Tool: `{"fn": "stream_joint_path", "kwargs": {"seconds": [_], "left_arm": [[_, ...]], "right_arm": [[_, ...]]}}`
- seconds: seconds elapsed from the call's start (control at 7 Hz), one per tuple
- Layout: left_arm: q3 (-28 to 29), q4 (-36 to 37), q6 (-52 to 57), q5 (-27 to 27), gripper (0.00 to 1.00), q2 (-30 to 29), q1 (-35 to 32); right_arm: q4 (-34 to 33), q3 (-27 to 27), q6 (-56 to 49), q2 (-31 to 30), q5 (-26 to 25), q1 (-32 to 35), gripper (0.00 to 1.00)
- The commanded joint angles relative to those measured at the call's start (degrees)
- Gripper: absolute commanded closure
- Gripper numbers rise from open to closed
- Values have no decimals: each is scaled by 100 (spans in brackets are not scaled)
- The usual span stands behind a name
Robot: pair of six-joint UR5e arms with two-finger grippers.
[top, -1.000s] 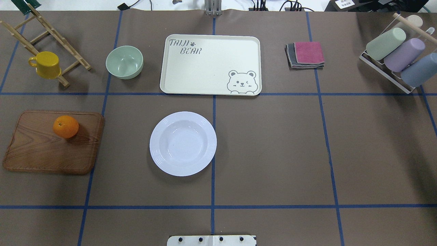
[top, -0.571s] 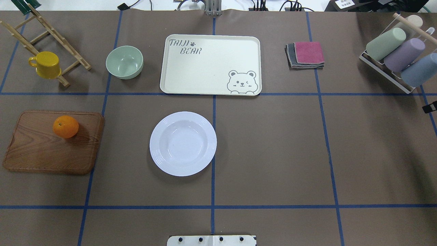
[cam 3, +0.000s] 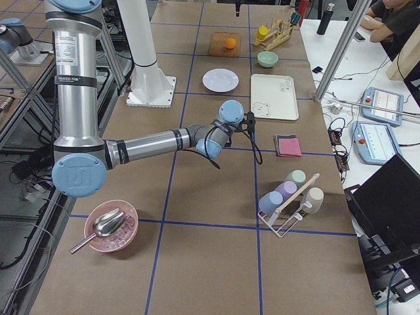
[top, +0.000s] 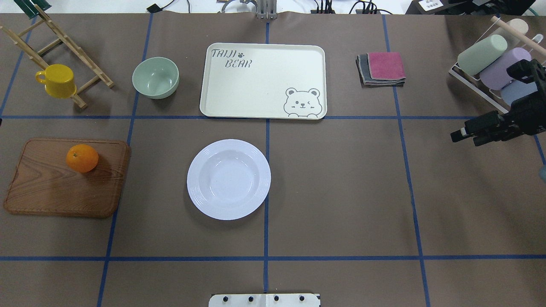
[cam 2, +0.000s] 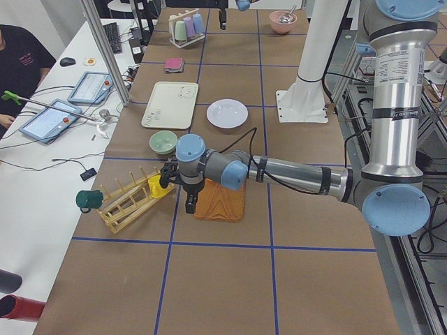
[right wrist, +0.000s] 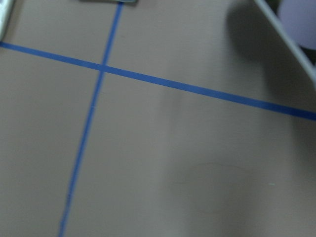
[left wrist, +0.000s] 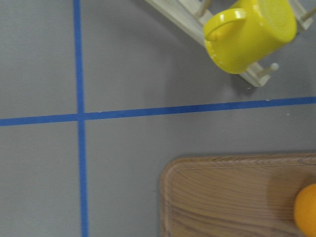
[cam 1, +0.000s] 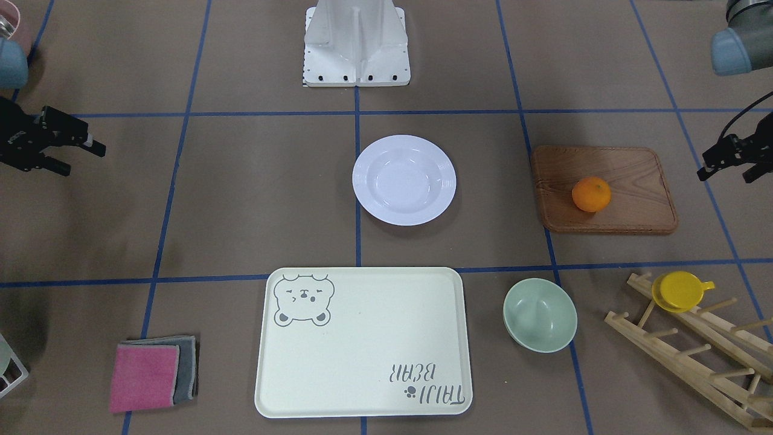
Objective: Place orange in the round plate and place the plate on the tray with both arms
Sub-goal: 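Move the left gripper toward the orange while the right gripper moves toward the plate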
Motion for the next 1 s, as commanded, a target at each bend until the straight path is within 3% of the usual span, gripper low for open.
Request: {"fn": "stream_joint_path", "kwargs": {"seconds": [0.0, 0.14, 0.29, 0.71, 0.86], "left_arm": [[-75, -348, -1058, 50, 3, -113, 514], [-76, -357, -1314, 94, 5, -218, 681], [-137, -349, -1403, 381, 4, -297, 857], [-181, -357, -2379, 901, 4, -658, 1692], [-173, -357, -2362, 912, 4, -641, 1702]], "right_arm": [[1935, -125, 2872, 217, -549, -495, 0], [2710, -117, 4269, 383, -1424, -1003, 0], [3179, -108, 4935, 567, -2302, -1722, 0], [3202, -108, 5056, 692, -2636, -2185, 0], [3202, -117, 5065, 814, -3011, -2421, 0]]}}
